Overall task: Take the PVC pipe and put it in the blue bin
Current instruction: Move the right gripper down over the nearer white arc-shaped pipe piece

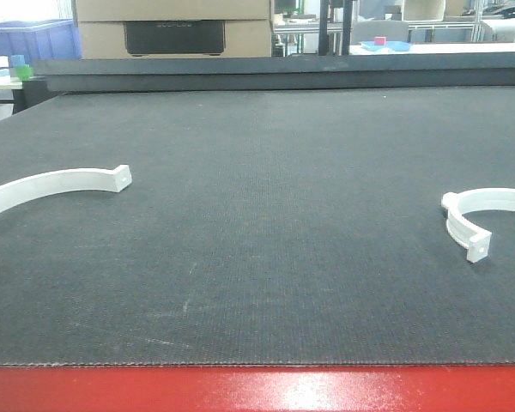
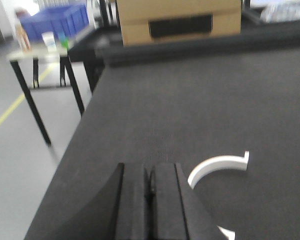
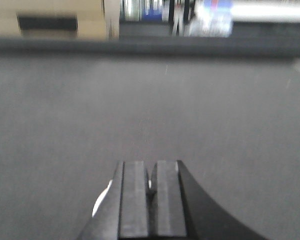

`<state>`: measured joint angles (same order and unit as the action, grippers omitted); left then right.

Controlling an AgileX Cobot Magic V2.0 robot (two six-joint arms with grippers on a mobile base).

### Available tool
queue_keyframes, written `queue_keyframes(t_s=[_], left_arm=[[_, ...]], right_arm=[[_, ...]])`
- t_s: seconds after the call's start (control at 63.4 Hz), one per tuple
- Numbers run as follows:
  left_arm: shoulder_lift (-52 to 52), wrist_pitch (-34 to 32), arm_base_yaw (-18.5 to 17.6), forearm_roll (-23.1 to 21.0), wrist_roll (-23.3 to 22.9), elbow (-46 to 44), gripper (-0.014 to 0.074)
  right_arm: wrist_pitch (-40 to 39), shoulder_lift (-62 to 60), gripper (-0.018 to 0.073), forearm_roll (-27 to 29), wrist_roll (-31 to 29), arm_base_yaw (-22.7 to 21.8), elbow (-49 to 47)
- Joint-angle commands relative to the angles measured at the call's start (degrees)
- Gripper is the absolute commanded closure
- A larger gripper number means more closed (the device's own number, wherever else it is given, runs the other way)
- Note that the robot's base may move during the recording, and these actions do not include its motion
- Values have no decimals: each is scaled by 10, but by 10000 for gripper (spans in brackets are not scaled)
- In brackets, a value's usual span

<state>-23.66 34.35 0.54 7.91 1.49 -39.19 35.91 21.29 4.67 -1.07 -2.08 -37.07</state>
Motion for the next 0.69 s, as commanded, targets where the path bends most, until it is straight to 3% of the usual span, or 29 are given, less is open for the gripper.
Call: queue_keyframes(t_s=[0.0, 0.142, 0.252, 0.426, 0.678], left_arm=[[-87, 65, -2, 3, -1, -56, 707], [-220, 181, -2, 3, -1, -138, 707], [-298, 232, -2, 0, -1, -168, 707], [-391, 231, -2, -10, -1, -171, 707], [-486, 233, -2, -88, -1, -171, 707]], right_arm=[[44, 85, 713, 18, -6, 0, -45], [136, 229, 713, 19, -6, 0, -114], [164, 309, 713, 17, -6, 0, -140], [161, 410, 713, 15, -6, 0, -142], [175, 547, 713, 22, -6, 0, -150]])
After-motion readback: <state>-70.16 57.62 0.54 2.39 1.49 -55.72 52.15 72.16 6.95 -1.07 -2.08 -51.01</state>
